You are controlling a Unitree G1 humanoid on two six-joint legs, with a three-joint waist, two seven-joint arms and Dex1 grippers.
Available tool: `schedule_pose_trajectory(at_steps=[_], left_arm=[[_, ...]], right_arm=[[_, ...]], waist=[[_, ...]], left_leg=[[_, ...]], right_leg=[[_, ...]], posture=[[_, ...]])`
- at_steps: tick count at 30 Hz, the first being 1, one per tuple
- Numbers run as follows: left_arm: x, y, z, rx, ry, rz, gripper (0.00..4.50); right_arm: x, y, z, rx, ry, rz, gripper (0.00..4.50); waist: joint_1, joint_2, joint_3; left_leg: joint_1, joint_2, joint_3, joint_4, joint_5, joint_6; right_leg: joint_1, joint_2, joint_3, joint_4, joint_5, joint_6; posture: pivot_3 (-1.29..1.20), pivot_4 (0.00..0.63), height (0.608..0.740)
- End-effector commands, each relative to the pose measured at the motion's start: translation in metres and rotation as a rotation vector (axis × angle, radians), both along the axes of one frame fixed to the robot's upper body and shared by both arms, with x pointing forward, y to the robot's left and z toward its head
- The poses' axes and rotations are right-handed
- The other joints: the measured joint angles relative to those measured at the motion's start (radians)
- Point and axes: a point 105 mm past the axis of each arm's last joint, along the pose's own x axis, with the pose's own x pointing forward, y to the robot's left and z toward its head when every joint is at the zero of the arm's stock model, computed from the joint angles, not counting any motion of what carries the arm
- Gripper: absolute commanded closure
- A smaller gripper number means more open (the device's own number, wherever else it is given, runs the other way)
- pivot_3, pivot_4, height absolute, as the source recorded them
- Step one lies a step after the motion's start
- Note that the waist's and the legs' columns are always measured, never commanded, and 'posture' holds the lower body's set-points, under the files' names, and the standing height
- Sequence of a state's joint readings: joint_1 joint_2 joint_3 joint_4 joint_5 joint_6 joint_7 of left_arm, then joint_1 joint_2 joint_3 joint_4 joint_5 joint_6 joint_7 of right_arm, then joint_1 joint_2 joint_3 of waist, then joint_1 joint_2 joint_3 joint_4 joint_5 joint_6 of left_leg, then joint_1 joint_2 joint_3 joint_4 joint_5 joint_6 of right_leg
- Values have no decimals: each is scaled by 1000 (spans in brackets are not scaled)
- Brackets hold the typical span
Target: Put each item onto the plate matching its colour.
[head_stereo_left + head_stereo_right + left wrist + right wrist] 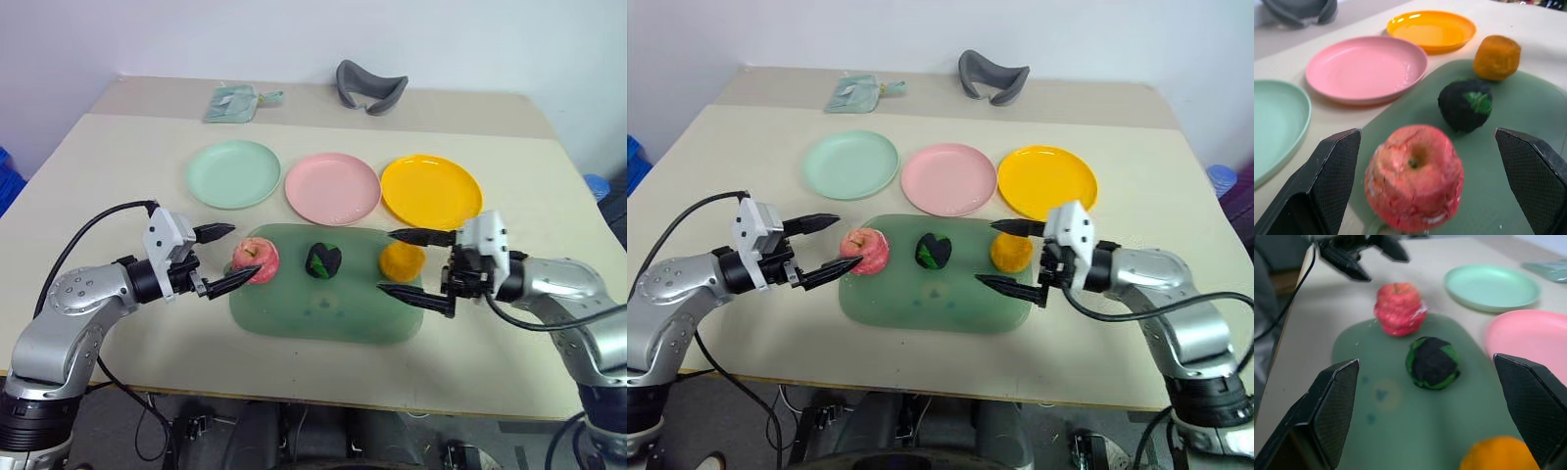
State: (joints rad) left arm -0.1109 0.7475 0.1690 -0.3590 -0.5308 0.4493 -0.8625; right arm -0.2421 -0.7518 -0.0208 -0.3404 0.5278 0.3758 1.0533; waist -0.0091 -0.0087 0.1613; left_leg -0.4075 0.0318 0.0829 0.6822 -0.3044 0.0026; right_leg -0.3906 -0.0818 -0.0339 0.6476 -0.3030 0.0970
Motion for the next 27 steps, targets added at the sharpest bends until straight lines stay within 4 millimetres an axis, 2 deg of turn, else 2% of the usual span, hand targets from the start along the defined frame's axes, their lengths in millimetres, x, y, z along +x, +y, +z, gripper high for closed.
schedule_pose_trajectory(at_steps=[1,6,13,16,18,19,23,27], left_arm=[[3,-1,-2,22,-9,12,0],[7,-7,-15,30,18,33,0],[17,-14,-28,25,38,65,0],[23,-17,-29,16,33,79,808],[25,-18,-30,20,25,86,1659],[26,-18,-30,18,14,96,1869],[30,-16,-19,-35,-24,135,1869],[52,-10,24,-192,-114,249,1869]], right_arm=[[5,10,3,-20,-54,33,30],[14,20,10,4,-75,53,30],[16,23,14,8,-90,59,30],[17,23,14,10,-93,57,0],[17,22,15,12,-93,55,0],[18,22,15,12,-95,53,0],[19,20,16,17,-104,42,0],[28,18,21,48,-130,-30,0]], waist=[[0,0,0],[1,0,0],[1,0,0],[1,0,0],[0,0,0],[0,0,0],[1,0,0],[6,0,0]], left_leg=[[0,0,0,0,0,0],[0,0,0,0,0,0],[0,0,0,0,0,0],[0,0,0,0,0,0],[0,0,0,1,0,0],[0,0,0,1,0,0],[0,0,0,1,0,0],[-1,0,0,1,0,0]], right_leg=[[0,0,0,0,0,0],[0,0,0,1,0,0],[-1,0,0,1,0,0],[-1,0,0,1,0,0],[-1,0,0,1,0,0],[-1,0,0,1,0,0],[-1,0,0,1,0,0],[-1,0,0,1,0,0]], posture=[[0,150,740],[0,150,740],[0,150,740],[0,150,740],[0,150,740],[0,150,740],[0,150,740],[0,150,740]])
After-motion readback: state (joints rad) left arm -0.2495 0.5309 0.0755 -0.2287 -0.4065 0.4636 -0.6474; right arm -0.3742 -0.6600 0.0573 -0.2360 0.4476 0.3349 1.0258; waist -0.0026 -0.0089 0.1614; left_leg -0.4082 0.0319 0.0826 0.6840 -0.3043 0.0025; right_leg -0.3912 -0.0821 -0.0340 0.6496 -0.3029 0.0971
